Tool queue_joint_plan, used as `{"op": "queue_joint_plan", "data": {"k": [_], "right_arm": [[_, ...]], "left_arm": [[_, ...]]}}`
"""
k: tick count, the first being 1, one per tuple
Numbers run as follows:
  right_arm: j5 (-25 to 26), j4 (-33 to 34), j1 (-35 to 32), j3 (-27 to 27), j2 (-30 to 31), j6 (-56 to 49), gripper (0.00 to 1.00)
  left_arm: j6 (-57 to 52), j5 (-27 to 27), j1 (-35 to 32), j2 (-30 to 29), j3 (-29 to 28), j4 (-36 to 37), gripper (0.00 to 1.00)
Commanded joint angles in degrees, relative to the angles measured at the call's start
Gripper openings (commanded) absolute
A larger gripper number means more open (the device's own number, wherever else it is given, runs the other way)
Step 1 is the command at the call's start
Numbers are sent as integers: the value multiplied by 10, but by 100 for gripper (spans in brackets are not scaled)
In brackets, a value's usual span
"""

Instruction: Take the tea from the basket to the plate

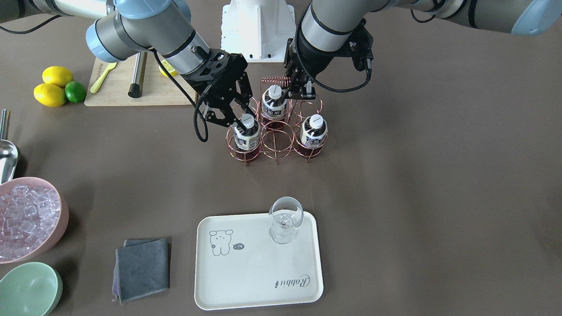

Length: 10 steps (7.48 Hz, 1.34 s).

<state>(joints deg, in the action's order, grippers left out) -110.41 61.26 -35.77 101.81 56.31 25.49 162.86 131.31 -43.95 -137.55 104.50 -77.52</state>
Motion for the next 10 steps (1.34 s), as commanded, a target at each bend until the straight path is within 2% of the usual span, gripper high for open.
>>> {"op": "queue_joint_plan", "data": {"k": [1,8,10], "right_arm": [[-1,0,0,4,2,-2,0],[-16,6,0,61,16,-30,0],[-23,34,-1,91,18,-38,0]], "left_arm": [[0,0,0,0,1,0,0],[0,-1,0,0,2,0,0],[0,-1,0,0,-1,0,0]]}}
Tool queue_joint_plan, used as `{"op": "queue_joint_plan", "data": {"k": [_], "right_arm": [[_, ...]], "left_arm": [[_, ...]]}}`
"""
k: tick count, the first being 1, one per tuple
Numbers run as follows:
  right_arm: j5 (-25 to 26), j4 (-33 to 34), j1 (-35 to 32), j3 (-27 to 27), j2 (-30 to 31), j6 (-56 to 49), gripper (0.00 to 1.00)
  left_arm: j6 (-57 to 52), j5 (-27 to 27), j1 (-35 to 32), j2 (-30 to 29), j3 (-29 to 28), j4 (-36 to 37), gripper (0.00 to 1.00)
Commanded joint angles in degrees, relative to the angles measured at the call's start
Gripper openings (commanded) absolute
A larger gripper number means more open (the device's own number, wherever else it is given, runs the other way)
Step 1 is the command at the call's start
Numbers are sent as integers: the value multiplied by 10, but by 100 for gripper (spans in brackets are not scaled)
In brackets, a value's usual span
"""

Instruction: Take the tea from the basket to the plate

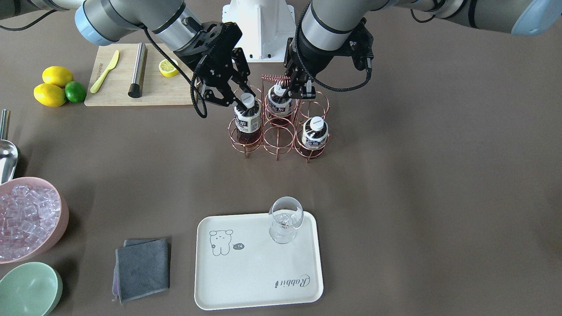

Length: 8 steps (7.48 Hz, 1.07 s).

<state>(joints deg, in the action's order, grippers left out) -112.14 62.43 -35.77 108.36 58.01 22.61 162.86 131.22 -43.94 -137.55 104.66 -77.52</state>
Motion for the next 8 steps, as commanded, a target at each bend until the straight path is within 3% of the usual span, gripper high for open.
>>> {"op": "queue_joint_plan", "data": {"k": [1,8], "right_arm": [[-11,38,-2,38,2,-19,0],[-40,53,-61,48,-3,-38,0]], "left_arm": [[0,0,0,0,-2,0,0],[0,0,0,0,-2,0,0]]}}
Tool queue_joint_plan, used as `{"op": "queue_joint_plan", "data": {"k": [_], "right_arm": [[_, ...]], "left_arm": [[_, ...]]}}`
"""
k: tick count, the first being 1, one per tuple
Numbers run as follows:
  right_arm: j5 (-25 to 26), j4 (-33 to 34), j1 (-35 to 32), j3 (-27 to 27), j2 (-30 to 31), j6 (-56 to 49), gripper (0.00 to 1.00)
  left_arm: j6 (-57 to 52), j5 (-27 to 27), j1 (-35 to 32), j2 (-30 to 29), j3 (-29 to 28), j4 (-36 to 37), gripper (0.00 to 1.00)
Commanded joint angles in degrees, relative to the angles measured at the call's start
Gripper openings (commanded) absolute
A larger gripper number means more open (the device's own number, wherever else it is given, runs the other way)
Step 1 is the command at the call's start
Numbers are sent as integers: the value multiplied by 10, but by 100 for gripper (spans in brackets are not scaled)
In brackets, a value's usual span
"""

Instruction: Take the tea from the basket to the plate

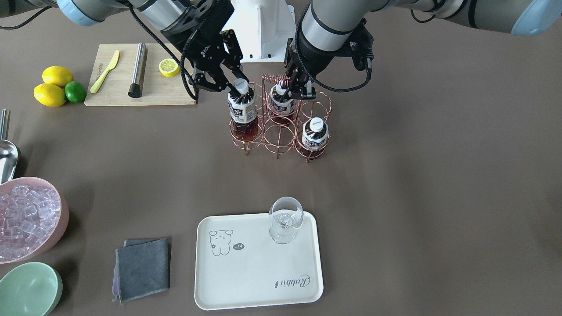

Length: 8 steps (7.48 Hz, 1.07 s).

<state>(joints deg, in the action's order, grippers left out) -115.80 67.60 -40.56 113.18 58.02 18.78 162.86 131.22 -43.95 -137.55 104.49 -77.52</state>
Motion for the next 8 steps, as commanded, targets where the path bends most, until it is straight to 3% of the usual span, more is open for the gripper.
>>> {"op": "queue_joint_plan", "data": {"k": [1,5,8], "right_arm": [[-5,2,-16,0,-4,1,0],[-36,36,-71,-9,-21,-1,0],[-36,34,-116,-79,-61,-10,0]], "left_arm": [[0,0,0,0,0,0,0],[0,3,-1,2,6,1,0],[-3,4,-6,4,12,6,0]]}}
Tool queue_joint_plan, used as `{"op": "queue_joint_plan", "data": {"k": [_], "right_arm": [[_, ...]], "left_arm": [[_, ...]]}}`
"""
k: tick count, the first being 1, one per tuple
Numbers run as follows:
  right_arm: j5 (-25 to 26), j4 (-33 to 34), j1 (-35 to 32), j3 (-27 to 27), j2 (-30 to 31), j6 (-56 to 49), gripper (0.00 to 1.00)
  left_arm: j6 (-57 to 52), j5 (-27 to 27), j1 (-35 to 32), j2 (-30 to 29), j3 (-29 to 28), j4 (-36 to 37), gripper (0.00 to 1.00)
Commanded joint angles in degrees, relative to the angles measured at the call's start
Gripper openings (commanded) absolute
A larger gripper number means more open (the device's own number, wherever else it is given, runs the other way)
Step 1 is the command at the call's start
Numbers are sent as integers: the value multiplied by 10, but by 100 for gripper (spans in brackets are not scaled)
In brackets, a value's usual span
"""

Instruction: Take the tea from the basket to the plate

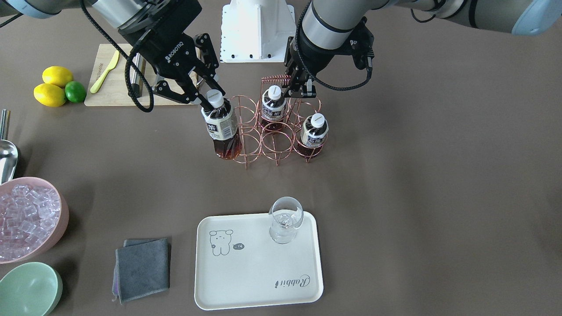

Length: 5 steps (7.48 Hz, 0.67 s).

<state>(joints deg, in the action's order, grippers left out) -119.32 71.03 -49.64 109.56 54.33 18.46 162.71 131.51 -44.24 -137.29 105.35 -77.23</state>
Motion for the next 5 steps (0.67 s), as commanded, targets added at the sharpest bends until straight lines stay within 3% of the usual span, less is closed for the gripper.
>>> {"op": "queue_joint_plan", "data": {"k": [1,5], "right_arm": [[0,-3,-33,-78,-41,-15,0],[-1,-38,-65,-245,-128,-3,0]], "left_arm": [[-2,3,-15,4,8,4,0],[-97,41,-81,9,83,136,0]]}}
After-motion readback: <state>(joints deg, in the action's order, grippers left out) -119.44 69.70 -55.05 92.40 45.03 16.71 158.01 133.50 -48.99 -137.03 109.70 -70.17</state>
